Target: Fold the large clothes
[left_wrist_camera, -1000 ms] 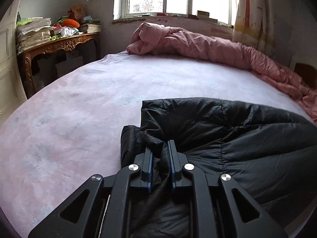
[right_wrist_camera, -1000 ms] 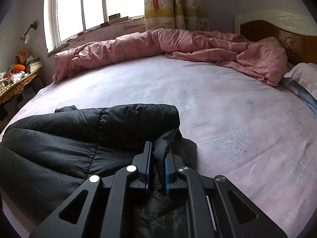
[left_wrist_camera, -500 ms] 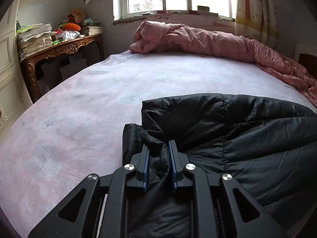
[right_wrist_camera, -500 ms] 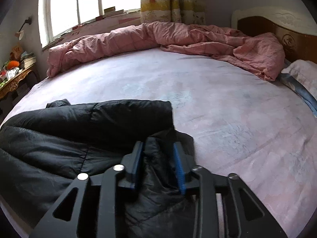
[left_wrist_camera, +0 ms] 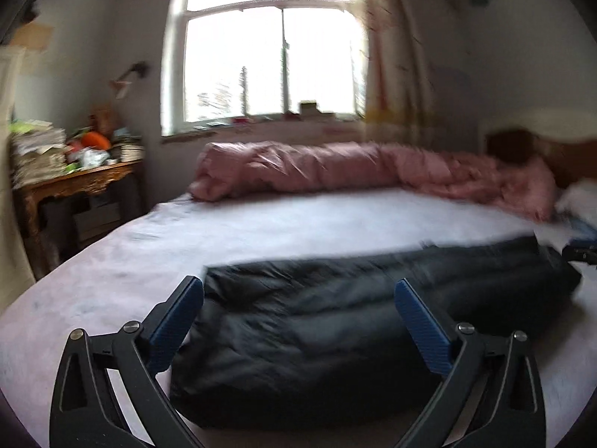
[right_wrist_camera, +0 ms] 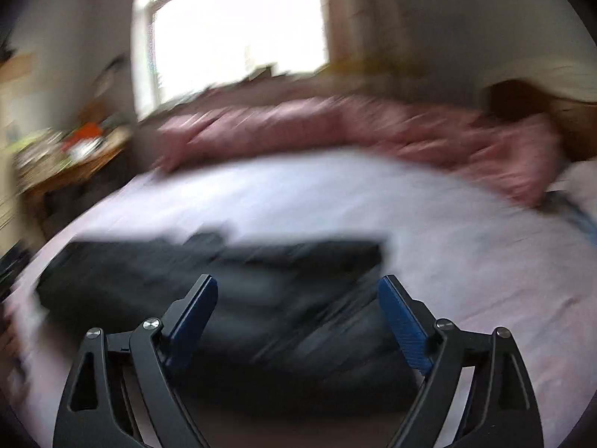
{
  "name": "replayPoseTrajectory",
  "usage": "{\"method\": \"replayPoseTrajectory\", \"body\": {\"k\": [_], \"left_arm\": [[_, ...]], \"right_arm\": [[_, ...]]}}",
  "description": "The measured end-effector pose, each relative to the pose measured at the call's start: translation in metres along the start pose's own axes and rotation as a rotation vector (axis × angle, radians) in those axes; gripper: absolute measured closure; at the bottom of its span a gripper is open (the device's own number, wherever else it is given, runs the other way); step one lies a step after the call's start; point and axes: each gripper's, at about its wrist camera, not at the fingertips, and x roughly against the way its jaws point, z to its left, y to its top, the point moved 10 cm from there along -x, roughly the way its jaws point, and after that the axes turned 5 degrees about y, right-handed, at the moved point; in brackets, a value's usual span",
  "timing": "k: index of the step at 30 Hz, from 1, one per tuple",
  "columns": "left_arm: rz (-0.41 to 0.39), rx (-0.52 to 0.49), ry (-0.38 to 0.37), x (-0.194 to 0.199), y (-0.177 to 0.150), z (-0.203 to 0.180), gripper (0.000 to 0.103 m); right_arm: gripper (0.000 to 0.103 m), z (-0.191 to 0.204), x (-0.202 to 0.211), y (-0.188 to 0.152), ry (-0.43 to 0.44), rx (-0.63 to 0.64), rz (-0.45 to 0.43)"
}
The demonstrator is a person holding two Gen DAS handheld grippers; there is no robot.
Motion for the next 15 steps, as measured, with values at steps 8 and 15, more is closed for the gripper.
{"method": "replayPoseTrajectory", "body": {"k": [8,15], "left_arm": [[0.138,-0.042,-0.060,-0.019,-0.032,-0.041,0.001],[0.212,0.014,-0.083,-0.030,-0.048,-0.043,0.001]], "right_arm": [[0.014,0.020,-0.034,-0.052,-0.038,0.066,0.300],[0.014,0.018,-0.048,-0.027,-0.111,0.068,0.110]]}}
